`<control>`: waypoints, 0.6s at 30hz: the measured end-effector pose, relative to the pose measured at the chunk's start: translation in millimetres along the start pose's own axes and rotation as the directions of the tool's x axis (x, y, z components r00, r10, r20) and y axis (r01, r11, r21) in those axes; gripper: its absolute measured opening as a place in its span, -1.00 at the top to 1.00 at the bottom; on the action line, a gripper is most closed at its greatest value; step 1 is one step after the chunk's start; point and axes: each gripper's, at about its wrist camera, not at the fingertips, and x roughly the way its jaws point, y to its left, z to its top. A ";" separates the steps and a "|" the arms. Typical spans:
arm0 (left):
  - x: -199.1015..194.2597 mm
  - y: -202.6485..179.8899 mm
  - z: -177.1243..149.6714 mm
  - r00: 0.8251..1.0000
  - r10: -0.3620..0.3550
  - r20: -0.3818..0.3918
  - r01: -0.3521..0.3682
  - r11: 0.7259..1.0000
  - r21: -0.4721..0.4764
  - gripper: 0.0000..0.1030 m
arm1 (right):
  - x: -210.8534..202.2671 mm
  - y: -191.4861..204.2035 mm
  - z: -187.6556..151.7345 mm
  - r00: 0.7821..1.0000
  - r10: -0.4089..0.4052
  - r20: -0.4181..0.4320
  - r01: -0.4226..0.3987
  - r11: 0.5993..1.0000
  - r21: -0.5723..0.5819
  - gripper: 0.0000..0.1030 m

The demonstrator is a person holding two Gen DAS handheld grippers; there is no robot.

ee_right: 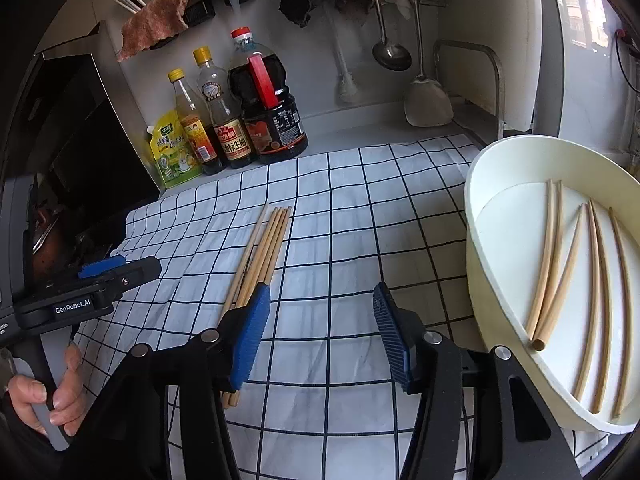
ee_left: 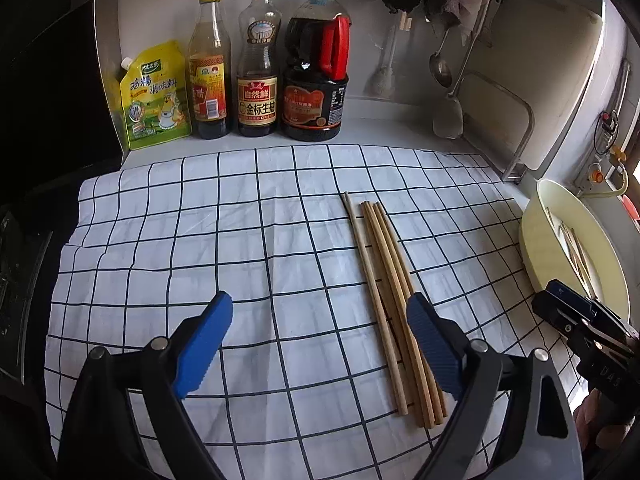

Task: Organize utensils
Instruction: 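Position both tools over single chopsticks at the bundle's edge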

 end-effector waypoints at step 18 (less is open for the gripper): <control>26.6 23.6 -1.3 0.998 0.057 -0.029 -0.059 0.997 -0.050 -0.85 | 64.6 39.9 -2.5 0.990 -0.053 -0.134 0.037 0.993 -0.115 -0.20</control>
